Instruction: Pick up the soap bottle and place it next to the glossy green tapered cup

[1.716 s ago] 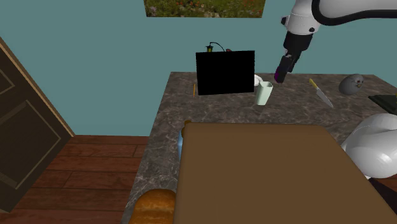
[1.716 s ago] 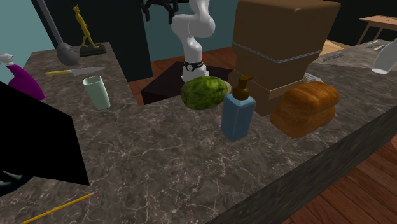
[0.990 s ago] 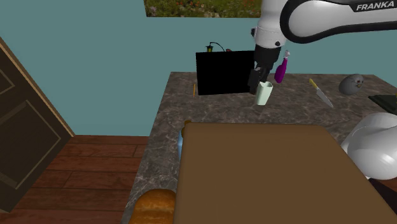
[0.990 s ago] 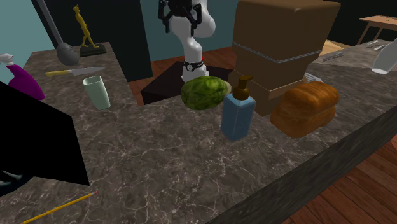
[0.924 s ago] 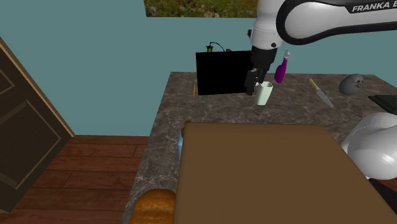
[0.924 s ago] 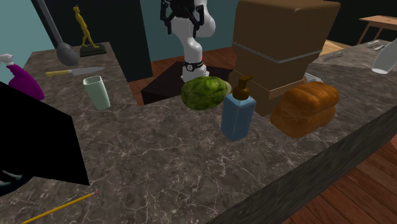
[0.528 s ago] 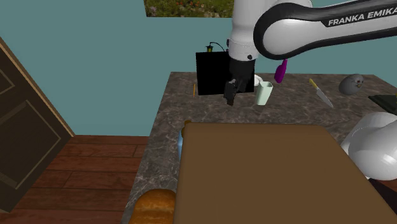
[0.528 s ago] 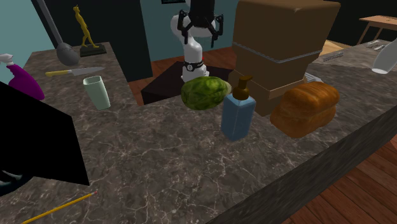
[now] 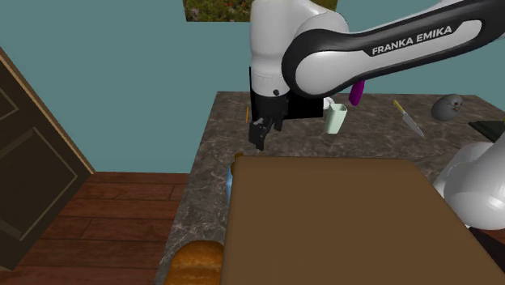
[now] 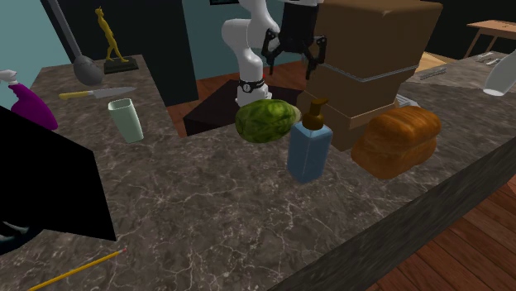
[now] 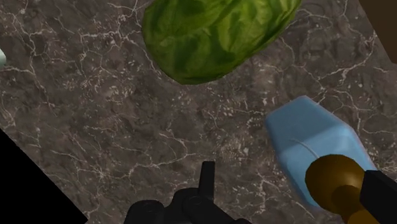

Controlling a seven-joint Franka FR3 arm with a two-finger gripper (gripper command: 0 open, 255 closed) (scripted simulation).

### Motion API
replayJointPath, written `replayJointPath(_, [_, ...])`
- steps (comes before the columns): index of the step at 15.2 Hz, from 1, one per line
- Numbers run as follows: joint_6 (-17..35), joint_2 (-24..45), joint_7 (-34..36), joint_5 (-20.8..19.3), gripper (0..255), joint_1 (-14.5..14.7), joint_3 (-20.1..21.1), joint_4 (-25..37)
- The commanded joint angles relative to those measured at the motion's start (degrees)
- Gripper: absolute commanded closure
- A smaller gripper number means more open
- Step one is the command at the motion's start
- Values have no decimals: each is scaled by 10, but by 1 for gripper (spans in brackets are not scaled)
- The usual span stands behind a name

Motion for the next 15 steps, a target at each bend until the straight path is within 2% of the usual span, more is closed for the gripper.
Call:
replayJointPath(1, [3,39,33,-17,0,7,21,32])
replayJointPath(6, [1,148,108,-80,0,34,57,123])
replayJointPath(15, [56,166,118,-94,0,35,53,83])
